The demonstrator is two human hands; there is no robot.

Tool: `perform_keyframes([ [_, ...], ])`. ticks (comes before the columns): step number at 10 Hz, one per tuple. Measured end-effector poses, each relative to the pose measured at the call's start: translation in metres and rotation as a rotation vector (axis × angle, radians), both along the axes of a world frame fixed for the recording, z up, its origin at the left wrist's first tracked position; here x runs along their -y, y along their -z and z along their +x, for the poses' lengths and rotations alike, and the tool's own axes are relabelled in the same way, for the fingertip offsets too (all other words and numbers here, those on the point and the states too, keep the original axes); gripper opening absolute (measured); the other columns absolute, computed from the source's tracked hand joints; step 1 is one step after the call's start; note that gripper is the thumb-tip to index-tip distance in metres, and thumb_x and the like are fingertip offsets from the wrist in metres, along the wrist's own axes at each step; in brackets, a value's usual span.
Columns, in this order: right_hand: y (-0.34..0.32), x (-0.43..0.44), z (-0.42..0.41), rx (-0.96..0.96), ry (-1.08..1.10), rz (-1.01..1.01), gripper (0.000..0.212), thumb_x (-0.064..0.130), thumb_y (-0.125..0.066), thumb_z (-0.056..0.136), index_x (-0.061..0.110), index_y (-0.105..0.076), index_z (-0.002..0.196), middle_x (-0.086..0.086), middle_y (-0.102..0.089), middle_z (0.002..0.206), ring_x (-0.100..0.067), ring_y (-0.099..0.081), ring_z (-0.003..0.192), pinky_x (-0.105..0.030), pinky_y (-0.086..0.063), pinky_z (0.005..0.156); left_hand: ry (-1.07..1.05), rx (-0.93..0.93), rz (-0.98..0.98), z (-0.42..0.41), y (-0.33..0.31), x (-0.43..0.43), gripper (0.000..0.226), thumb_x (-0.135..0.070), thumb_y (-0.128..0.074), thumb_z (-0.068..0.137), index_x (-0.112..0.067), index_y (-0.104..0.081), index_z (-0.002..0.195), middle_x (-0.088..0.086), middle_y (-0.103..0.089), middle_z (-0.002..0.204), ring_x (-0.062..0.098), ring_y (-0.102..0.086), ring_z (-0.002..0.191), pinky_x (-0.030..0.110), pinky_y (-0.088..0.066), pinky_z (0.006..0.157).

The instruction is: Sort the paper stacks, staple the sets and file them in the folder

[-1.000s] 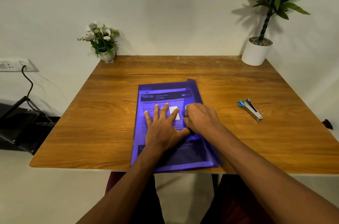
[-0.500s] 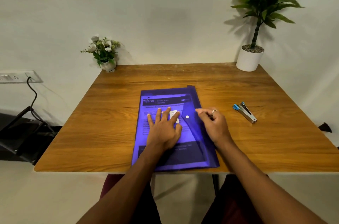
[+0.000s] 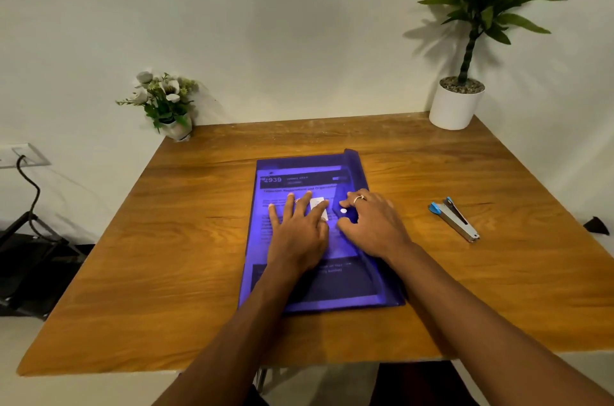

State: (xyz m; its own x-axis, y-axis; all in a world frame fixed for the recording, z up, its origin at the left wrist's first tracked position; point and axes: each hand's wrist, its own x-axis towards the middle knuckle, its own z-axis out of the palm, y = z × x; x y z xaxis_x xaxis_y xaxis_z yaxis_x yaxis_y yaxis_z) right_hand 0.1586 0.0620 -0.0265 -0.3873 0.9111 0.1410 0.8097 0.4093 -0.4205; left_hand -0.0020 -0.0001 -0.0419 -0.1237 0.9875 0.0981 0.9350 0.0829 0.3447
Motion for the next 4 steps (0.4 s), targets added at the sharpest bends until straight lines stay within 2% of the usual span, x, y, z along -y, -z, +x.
perform_keyframes([
  [1, -0.015, -0.018, -0.018, 0.186, 0.059, 0.017, 0.037, 0.055, -0.059, 0.080, 0.028, -0.068, 0.104, 0.007, -0.061, 0.115, -0.022, -0.056, 0.112, -0.039, -0.037, 0.098, -0.002, 0.000, 0.004, 0.001, 0.003, -0.011, 0.045, -0.038, -0.036, 0.104, -0.037, -0.042, 0.148, -0.003, -0.029, 0.163, 0.029, -0.014, 0.154, 0.063, 0.000, 0.121],
  [2, -0.031, -0.040, -0.036, 0.354, 0.076, 0.042, 0.038, 0.057, -0.056, 0.081, 0.024, -0.068, 0.095, 0.003, -0.065, 0.109, -0.025, -0.058, 0.107, -0.042, -0.035, 0.092, -0.046, -0.012, 0.052, -0.003, -0.002, -0.028, 0.035, -0.040, -0.040, 0.095, -0.034, -0.060, 0.123, -0.003, -0.052, 0.135, 0.030, -0.044, 0.127, 0.053, -0.027, 0.107],
  [3, -0.048, -0.068, -0.047, 0.357, 0.098, 0.042, 0.031, 0.050, -0.054, 0.084, 0.022, -0.068, 0.089, 0.001, -0.073, 0.099, -0.025, -0.066, 0.096, -0.040, -0.036, 0.087, -0.053, 0.038, 0.018, -0.021, -0.024, -0.060, 0.026, -0.037, -0.048, 0.094, -0.030, -0.068, 0.108, -0.004, -0.057, 0.117, 0.027, -0.048, 0.111, 0.041, -0.030, 0.087],
  [4, -0.073, -0.091, -0.052, 0.315, 0.124, -0.011, 0.029, 0.047, -0.057, 0.085, 0.023, -0.072, 0.092, 0.003, -0.075, 0.097, -0.023, -0.068, 0.096, -0.040, -0.040, 0.091, -0.116, 0.152, -0.057, -0.047, -0.053, -0.090, 0.028, -0.031, -0.056, 0.092, -0.032, -0.070, 0.116, -0.004, -0.063, 0.124, 0.023, -0.055, 0.120, 0.045, -0.034, 0.101],
])
